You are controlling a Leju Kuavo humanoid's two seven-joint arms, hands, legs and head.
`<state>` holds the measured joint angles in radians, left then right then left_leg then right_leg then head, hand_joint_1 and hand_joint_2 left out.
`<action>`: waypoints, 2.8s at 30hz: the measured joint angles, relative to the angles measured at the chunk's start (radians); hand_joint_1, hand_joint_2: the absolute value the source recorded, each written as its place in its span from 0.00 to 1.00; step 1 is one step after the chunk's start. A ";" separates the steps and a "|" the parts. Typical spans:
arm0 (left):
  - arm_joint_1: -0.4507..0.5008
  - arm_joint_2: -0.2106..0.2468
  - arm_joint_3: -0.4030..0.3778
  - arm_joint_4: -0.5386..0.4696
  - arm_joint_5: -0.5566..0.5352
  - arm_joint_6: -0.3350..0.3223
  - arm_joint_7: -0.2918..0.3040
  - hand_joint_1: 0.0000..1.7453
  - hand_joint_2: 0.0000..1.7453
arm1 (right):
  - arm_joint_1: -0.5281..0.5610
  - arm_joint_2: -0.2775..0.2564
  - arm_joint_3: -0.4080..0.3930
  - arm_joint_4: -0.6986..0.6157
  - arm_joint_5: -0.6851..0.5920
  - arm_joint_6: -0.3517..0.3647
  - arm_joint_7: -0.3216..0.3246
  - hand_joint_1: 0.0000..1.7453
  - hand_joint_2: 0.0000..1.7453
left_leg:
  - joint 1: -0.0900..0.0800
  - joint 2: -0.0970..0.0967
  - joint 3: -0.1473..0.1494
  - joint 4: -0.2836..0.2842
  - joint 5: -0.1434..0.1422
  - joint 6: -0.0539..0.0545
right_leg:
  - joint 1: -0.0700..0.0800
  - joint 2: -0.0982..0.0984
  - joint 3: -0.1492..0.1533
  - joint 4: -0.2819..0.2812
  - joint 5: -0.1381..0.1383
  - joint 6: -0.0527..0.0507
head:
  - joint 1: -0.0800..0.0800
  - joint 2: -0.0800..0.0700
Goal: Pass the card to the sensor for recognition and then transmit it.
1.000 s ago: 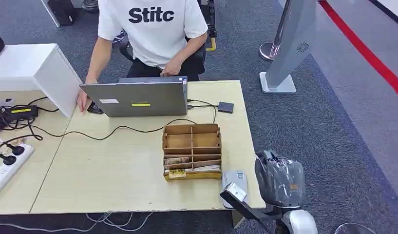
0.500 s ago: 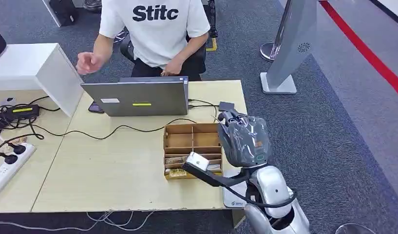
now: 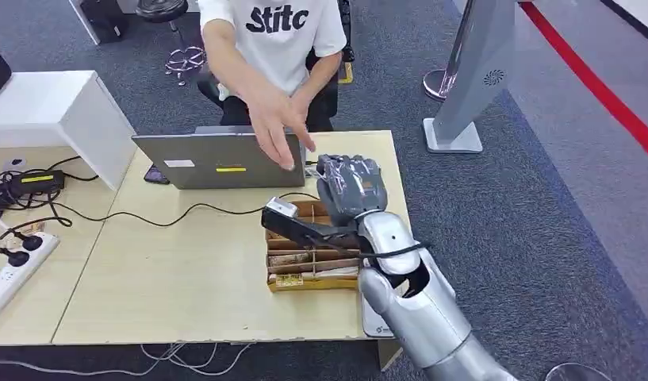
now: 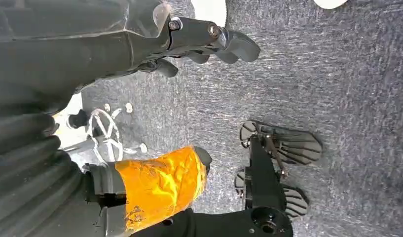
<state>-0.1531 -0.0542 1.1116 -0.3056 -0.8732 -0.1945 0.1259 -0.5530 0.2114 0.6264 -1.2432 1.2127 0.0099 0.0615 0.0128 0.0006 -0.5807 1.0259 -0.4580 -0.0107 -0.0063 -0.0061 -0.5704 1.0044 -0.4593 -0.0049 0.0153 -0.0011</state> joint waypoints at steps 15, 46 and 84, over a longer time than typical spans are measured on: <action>-0.008 -0.003 -0.016 0.000 0.000 0.012 0.017 0.00 1.00 | -0.029 0.028 -0.041 0.115 -0.187 0.009 -0.019 0.16 1.00 | 0.000 0.000 -0.002 0.000 0.000 0.000 | 0.000 0.000 -0.003 0.000 0.000 0.000 | 0.000 0.000; 0.026 0.013 -0.021 0.000 0.035 0.016 -0.007 0.00 1.00 | 0.465 -0.207 0.139 -0.520 -0.153 -0.189 -0.299 0.00 1.00 | 0.000 0.000 -0.006 0.000 -0.003 0.001 | 0.000 0.000 -0.007 -0.001 0.000 0.001 | 0.000 0.000; -0.070 -0.021 -0.065 0.000 -0.018 0.036 0.061 0.00 1.00 | 0.177 -0.056 0.198 0.166 -0.024 -0.218 -0.378 0.00 1.00 | 0.000 0.000 -0.006 0.000 0.003 0.000 | 0.000 0.000 -0.007 0.000 0.003 -0.001 | 0.000 0.000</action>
<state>-0.2233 -0.0752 1.0468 -0.3056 -0.8911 -0.1587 0.1865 -0.3762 0.1557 0.8240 -1.0772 1.1886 -0.2083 -0.3166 0.0126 0.0009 -0.5871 1.0261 -0.4550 -0.0105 -0.0063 -0.0060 -0.5775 1.0040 -0.4560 -0.0061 0.0153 -0.0011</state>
